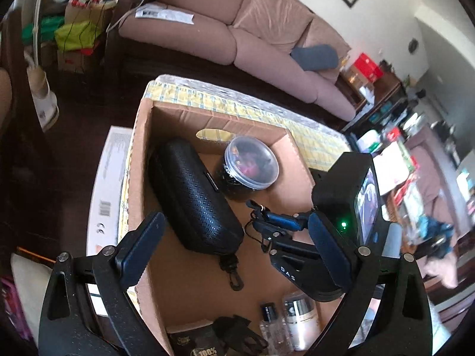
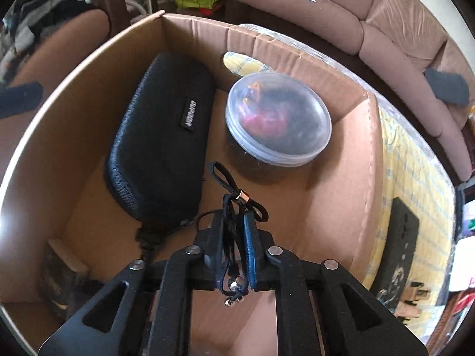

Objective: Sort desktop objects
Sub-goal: 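Carry the clear container and black cable into the box and open both tools, then lift both tools out of the box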

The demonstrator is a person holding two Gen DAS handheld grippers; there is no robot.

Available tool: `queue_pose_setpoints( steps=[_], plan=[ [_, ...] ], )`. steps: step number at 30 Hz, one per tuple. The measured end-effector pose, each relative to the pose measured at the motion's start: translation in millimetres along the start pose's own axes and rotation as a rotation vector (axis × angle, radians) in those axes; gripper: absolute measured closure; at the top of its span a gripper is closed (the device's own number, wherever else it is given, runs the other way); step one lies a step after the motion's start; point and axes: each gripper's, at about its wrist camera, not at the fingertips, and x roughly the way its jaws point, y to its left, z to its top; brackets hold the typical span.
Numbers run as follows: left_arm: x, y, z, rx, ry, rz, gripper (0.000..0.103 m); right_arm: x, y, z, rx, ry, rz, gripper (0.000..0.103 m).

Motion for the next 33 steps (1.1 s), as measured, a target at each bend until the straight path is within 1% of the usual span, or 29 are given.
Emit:
queue_pose_setpoints(
  steps=[1, 3, 4, 5, 8, 10, 12, 13, 15, 16, 17, 19, 21, 23, 24, 28, 29, 31, 33],
  plan=[
    [-0.3, 4.1, -0.2, -0.013, -0.002, -0.001, 0.006, -0.8, 0.4, 0.9, -0.006, -0.008, -0.013, 0.084],
    [-1.4, 8.1, -1.7, -0.017, -0.004, 0.004, 0.006, -5.4, -0.3, 1.8, -0.004, -0.031, -0.016, 0.077],
    [-2.4, 9.1, -2.5, -0.014, -0.004, 0.002, 0.006, -9.7, -2.3, 1.2, 0.007, -0.048, -0.013, 0.069],
    [-3.6, 9.6, -2.9, -0.013, -0.006, 0.001, 0.006, -16.0, -5.5, 0.1, 0.024, -0.072, -0.001, 0.067],
    [-7.7, 11.6, -3.7, -0.02, -0.012, -0.016, 0.006, -35.0, -17.9, -3.5, 0.094, -0.131, 0.067, 0.067],
    [-9.1, 12.5, -3.3, -0.031, -0.016, -0.03, 0.006, -43.3, -27.1, -5.8, 0.156, -0.163, 0.14, 0.067],
    [-10.4, 11.1, -3.6, -0.028, -0.017, -0.039, 0.006, -46.9, -34.3, -6.4, 0.209, -0.171, 0.195, 0.064],
    [-11.0, 10.1, -3.9, -0.027, -0.018, -0.041, 0.006, -48.3, -36.2, -6.1, 0.228, -0.17, 0.194, 0.061],
    [-12.5, 9.0, -4.9, -0.022, -0.02, -0.045, 0.006, -49.9, -37.9, -2.0, 0.247, -0.172, 0.176, 0.061],
    [-13.3, 8.4, -4.7, -0.02, -0.021, -0.046, 0.006, -51.1, -39.2, -1.3, 0.257, -0.18, 0.185, 0.059],
    [-13.9, 8.6, -4.6, -0.02, -0.022, -0.046, 0.006, -52.5, -38.6, -1.0, 0.263, -0.185, 0.193, 0.055],
    [-15.2, 10.8, -4.0, -0.029, -0.027, -0.056, 0.006, -59.2, -32.3, 2.4, 0.279, -0.199, 0.195, 0.051],
    [-16.3, 13.2, -2.8, -0.041, -0.031, -0.066, 0.006, -62.0, -29.9, 4.4, 0.299, -0.215, 0.239, 0.05],
    [-18.8, 15.2, -2.4, -0.052, -0.036, -0.075, 0.006, -59.8, -25.4, 8.2, 0.312, -0.202, 0.314, 0.05],
    [-20.2, 16.6, -1.5, -0.059, -0.041, -0.08, 0.006, -54.7, -22.0, 12.6, 0.306, -0.184, 0.337, 0.05],
    [-26.3, 22.4, 0.0, -0.078, -0.055, -0.091, 0.005, -36.2, -5.9, 22.0, 0.292, -0.12, 0.342, 0.049],
    [-27.6, 24.3, 0.4, -0.083, -0.058, -0.094, 0.005, -30.5, -6.1, 23.4, 0.306, -0.109, 0.345, 0.046],
    [-28.9, 27.1, 0.7, -0.09, -0.061, -0.097, 0.005, -18.4, -11.6, 23.3, 0.369, -0.087, 0.379, 0.043],
    [-29.9, 28.4, 1.0, -0.094, -0.062, -0.101, 0.005, -11.2, -15.5, 21.2, 0.412, -0.074, 0.417, 0.041]
  ],
)
